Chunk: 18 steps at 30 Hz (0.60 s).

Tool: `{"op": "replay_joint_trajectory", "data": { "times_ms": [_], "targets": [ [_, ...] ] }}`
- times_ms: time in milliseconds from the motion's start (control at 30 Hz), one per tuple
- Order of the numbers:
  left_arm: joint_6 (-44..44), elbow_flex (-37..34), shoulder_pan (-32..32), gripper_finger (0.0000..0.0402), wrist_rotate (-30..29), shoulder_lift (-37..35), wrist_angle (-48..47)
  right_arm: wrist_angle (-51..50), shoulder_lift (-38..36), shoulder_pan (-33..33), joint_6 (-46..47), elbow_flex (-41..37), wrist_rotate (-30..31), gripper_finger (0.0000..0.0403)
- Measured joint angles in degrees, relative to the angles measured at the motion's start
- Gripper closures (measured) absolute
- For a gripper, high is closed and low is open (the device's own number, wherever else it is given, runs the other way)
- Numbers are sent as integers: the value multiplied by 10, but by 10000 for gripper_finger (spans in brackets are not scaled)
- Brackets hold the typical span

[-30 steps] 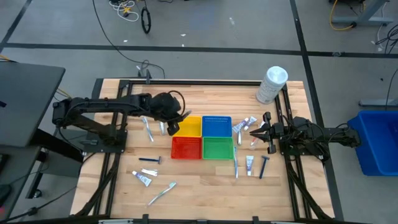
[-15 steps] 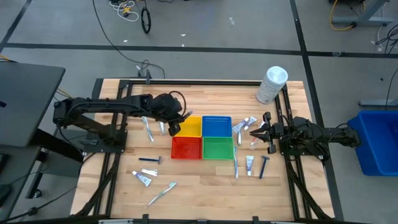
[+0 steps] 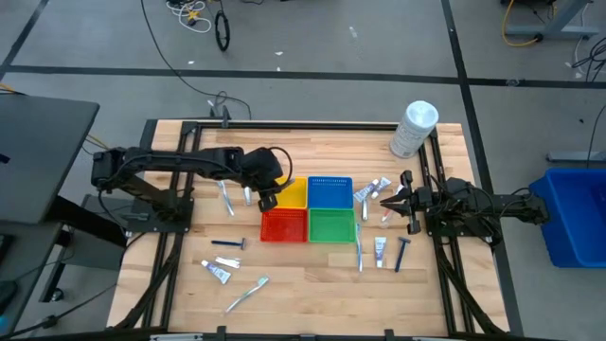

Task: Pick & Place Travel size toiletries
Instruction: Put the top left nail cutter into the yellow bin

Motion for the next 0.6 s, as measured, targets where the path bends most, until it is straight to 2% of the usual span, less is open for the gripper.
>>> {"op": "replay_joint_trajectory", "data": {
  "times_ms": [167,600],
  "targets": [
    [-15,0,-2,326,15,13,-17,0,0,0,0,0,1,362],
    [-16,0,13,328,15,115,-17,0,0,0,0,0,0,363]
  ]
}}
